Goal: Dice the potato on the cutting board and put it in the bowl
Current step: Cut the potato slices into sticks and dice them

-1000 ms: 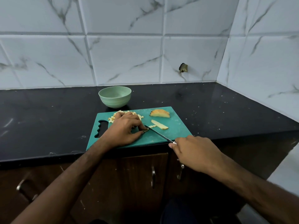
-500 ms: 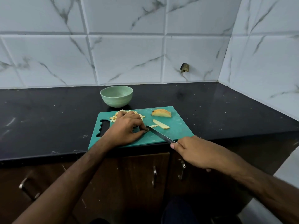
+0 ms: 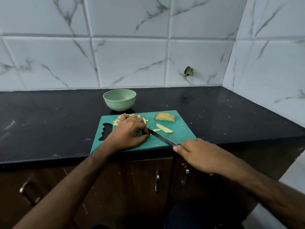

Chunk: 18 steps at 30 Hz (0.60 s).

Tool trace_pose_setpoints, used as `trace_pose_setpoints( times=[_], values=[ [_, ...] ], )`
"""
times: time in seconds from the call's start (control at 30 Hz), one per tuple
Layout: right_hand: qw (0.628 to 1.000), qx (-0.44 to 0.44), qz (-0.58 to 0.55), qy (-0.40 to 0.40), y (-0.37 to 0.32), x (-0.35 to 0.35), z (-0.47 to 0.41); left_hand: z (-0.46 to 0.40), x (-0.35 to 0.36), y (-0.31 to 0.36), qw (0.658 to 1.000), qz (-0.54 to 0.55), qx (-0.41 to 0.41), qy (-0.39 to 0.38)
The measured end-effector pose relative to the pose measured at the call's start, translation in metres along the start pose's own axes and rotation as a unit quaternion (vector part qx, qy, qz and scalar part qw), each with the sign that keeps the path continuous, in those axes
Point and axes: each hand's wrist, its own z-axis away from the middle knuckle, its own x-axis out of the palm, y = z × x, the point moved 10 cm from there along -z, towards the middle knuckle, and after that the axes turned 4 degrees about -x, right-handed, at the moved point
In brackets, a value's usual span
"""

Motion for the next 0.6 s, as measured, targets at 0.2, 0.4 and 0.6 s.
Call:
trace_pose_setpoints(
  times=[0.2,0.4,0.6],
  values=[
    [0.999,0.003,-0.032,-0.021,0.001,0.013,0.000,0.001,-0.002,0.001,1.000,0.002,0.000,0.004],
    [0.999,0.009,-0.015,-0.046,0.000,0.012,0.001,0.002,-0.004,-0.001,1.000,-0.018,-0.022,0.012],
    [0.991,0.030,-0.056,-0.119,0.015,0.000,0.009,0.001,-0.001,-0.010,0.997,-0.053,-0.058,0.011]
  ],
)
